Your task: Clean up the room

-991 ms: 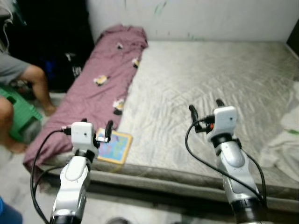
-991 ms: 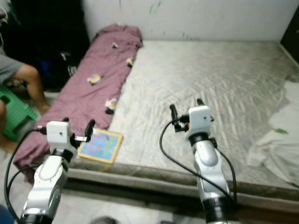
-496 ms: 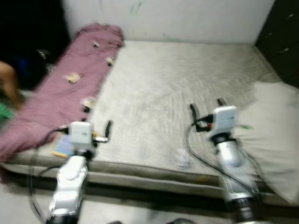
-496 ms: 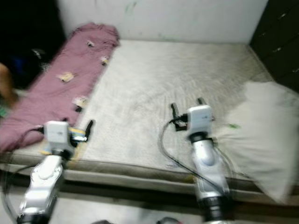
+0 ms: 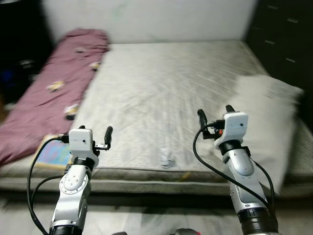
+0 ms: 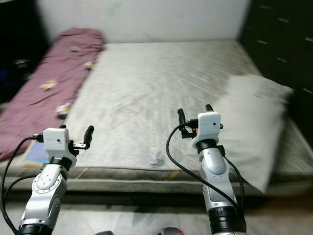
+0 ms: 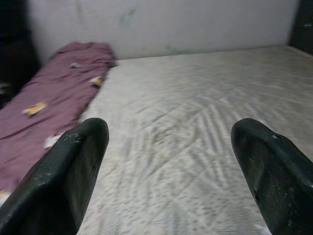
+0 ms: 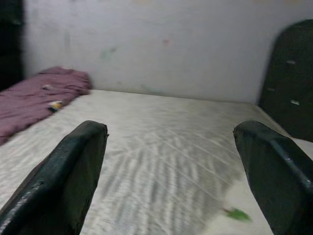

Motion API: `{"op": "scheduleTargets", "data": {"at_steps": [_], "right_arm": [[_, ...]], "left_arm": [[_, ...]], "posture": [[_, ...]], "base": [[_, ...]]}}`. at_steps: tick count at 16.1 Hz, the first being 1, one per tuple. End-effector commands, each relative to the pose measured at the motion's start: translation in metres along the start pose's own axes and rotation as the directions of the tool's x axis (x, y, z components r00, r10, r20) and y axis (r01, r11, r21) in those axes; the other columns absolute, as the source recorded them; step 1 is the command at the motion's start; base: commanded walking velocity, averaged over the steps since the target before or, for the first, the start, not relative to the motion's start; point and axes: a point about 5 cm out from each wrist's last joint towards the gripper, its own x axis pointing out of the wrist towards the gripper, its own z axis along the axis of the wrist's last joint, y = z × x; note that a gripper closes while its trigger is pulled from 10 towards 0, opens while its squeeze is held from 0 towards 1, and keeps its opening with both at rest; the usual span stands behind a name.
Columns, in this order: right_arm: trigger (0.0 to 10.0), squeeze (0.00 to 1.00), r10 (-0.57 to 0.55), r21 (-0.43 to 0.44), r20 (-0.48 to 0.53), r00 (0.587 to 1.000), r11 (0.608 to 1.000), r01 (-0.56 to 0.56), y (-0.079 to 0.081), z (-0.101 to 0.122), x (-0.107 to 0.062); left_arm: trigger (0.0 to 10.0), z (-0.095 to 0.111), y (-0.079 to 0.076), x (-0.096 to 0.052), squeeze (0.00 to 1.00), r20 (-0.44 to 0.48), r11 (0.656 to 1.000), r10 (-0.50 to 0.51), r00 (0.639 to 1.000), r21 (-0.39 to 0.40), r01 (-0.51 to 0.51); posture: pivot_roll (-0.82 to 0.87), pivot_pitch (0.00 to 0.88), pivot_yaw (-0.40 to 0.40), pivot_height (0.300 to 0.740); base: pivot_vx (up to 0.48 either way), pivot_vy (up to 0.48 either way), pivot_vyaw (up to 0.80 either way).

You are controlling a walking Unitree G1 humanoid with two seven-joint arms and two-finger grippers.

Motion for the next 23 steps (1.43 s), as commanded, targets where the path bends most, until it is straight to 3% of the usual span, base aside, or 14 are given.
{"op": "scheduleTargets", "data": {"at_steps": [1, 6, 8, 18, 23], "right_arm": [[10.0, 0.00, -0.008, 0.011, 0.016, 1.000, 1.000, 0.008, 0.0005, 0.0043, 0.0007], [10.0, 0.00, -0.006, -0.006, 0.029, 1.000, 1.000, 0.006, -0.0022, 0.0068, 0.0023], [10.0, 0.00, 0.048, 0.000, 0.059, 0.997, 0.999, -0.048, 0.0040, 0.0111, 0.0032], [10.0, 0.00, 0.020, 0.010, 0.042, 0.999, 1.000, -0.020, 0.0017, 0.0082, 0.0030], [10.0, 0.00, 0.010, 0.015, 0.034, 0.999, 1.000, -0.010, -0.0004, 0.0072, 0.0028]], "left_arm": [[10.0, 0.0032, 0.0038, 0.0038, 0.00, 0.007, 1.000, 0.011, 1.000, 0.006, -0.011], [10.0, 0.0042, -0.0002, 0.0060, 0.00, 0.017, 1.000, -0.018, 1.000, 0.003, 0.018], [10.0, 0.0055, -0.0014, 0.0064, 0.00, 0.026, 1.000, -0.031, 0.999, 0.005, 0.031], [10.0, 0.0043, -0.0031, 0.0048, 0.00, 0.028, 0.999, -0.053, 0.998, -0.008, 0.053], [10.0, 0.0044, -0.0050, 0.0041, 0.00, 0.032, 0.997, -0.070, 0.997, -0.020, 0.071]], "posture": [[-0.07, 0.000, 0.061, 0.740], [-0.07, 0.000, 0.060, 0.740], [-0.07, 0.000, 0.061, 0.740], [-0.07, 0.000, 0.061, 0.740], [-0.07, 0.000, 0.059, 0.740]], "base": [[0.000, 0.000, -0.80], [0.000, 0.000, -0.16], [0.000, 0.000, 0.00], [0.000, 0.000, 0.00], [0.304, 0.000, -0.42]]}}
